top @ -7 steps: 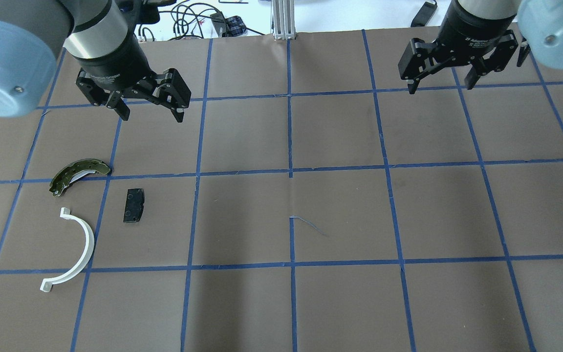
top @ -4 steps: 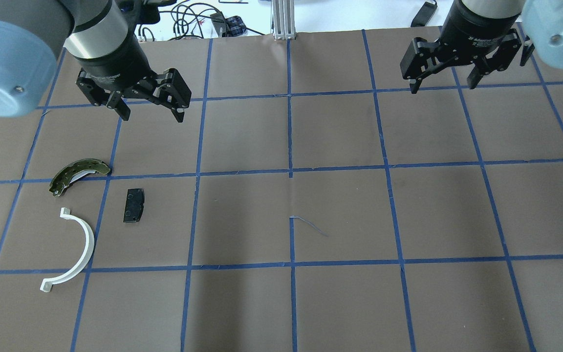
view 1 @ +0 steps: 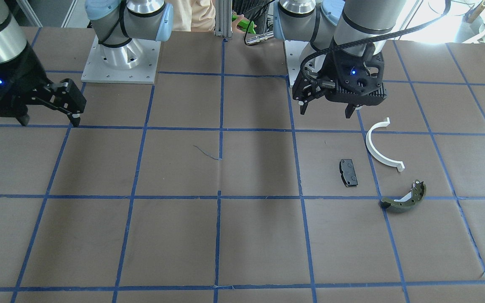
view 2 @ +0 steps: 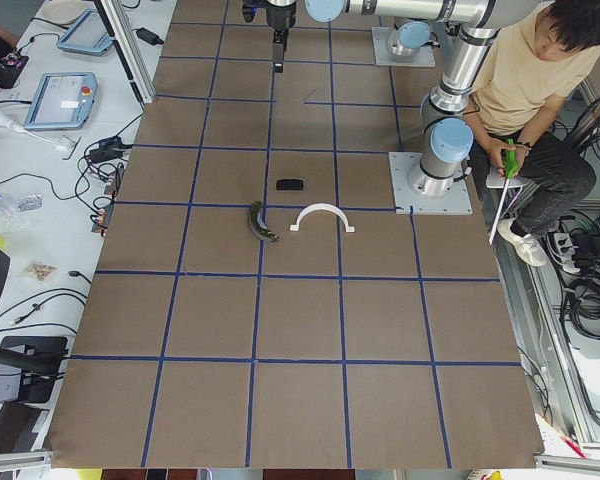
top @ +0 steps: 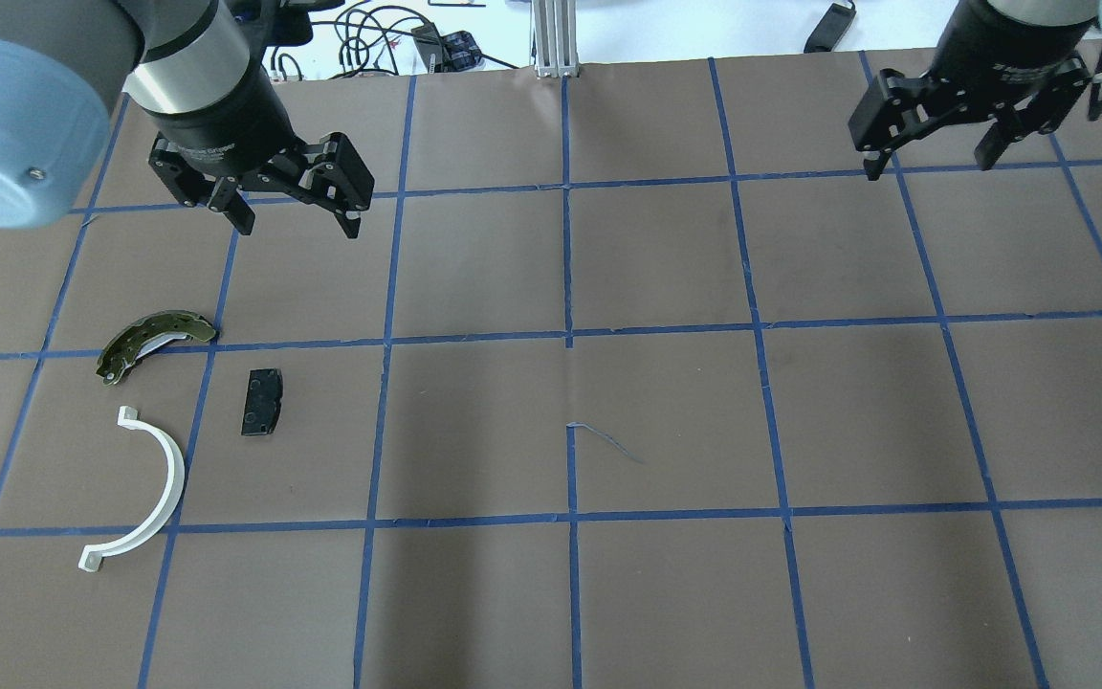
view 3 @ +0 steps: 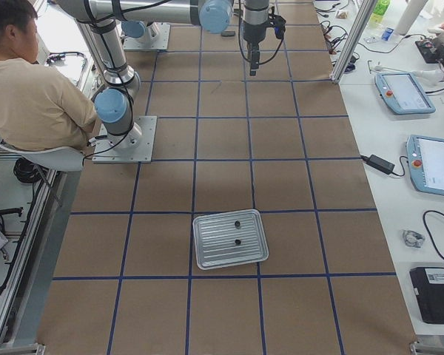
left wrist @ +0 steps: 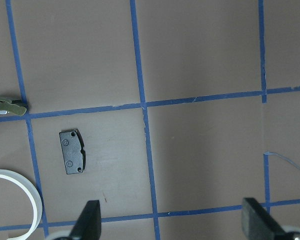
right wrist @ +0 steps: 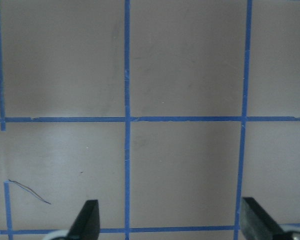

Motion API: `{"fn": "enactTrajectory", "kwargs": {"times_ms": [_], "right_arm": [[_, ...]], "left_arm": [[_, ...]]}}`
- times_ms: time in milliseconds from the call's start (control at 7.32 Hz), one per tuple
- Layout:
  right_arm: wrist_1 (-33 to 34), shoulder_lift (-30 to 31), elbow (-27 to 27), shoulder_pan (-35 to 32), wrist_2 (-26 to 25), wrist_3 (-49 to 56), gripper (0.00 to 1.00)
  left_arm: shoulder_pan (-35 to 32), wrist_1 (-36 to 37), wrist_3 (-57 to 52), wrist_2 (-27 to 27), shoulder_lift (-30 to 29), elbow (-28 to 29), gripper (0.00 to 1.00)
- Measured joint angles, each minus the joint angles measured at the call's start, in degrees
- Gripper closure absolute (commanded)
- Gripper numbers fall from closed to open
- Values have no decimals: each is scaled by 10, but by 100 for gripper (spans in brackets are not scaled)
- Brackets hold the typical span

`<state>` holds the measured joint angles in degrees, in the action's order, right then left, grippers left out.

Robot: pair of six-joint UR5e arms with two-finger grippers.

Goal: Place bearing gear from tray to pile

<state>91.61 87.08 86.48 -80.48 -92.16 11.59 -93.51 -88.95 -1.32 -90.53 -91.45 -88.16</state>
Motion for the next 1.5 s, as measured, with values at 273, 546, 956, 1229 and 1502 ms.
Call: {"fn": "enactTrajectory", "kwargs": {"times_ms": [273, 546, 956, 1229, 1502], "right_arm": [[4, -11, 0, 92, 0, 132, 2], [26, -49, 0, 203, 3, 307, 1], [128, -131, -3, 302, 1, 510, 1], [173, -191, -3, 359, 6, 600, 1], [221, -240, -5, 397, 6, 675, 2]], "left_arm": [[0, 0, 0, 0, 0, 0, 0], [0, 0, 0, 0, 1, 0, 0], [0, 0, 0, 0, 1, 0, 0], [1, 0, 0, 0, 1, 0, 0], [1, 0, 0, 0, 1, 0, 0]]}}
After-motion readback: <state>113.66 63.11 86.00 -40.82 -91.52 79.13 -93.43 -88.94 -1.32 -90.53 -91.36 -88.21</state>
